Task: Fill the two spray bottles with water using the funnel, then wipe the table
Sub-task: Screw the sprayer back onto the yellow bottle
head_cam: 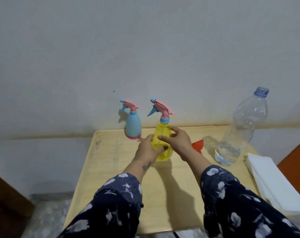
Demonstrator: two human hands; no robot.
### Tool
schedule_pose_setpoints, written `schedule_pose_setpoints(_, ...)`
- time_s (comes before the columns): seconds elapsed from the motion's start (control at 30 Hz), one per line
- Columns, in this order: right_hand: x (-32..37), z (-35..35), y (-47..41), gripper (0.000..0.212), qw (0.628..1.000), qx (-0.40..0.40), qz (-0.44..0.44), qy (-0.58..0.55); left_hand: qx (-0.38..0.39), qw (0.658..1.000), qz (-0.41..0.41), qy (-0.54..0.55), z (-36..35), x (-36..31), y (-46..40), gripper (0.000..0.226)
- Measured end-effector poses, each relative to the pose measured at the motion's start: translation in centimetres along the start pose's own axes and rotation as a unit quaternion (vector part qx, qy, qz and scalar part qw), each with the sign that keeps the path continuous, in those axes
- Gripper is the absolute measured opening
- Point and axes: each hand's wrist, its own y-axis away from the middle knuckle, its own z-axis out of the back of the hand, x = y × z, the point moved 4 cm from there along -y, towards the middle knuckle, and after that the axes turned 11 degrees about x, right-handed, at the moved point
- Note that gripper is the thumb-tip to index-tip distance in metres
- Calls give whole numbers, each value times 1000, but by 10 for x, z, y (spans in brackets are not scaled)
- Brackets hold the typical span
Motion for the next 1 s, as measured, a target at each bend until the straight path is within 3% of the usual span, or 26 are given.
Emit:
schedule_pose_setpoints(0.13, -5, 6, -44, 75, 1000, 7, 24, 2, -16, 999, -9, 29, -1, 4, -46, 55)
schedule_pose_setpoints(0.57, -36, 6, -167, 63, 995, 72, 66, -9, -67, 995, 60, 42, -16, 32, -166, 54)
schedule_pose_setpoints(0.83, -44, 6, -181, 67, 995, 80, 55, -29, -52, 996, 62, 23, -19, 37, -176, 63)
schedule_pose_setpoints(1.0, -44, 11, -166, 82, 995, 98, 6, 5, -14, 995, 90, -50, -14, 39, -164, 87)
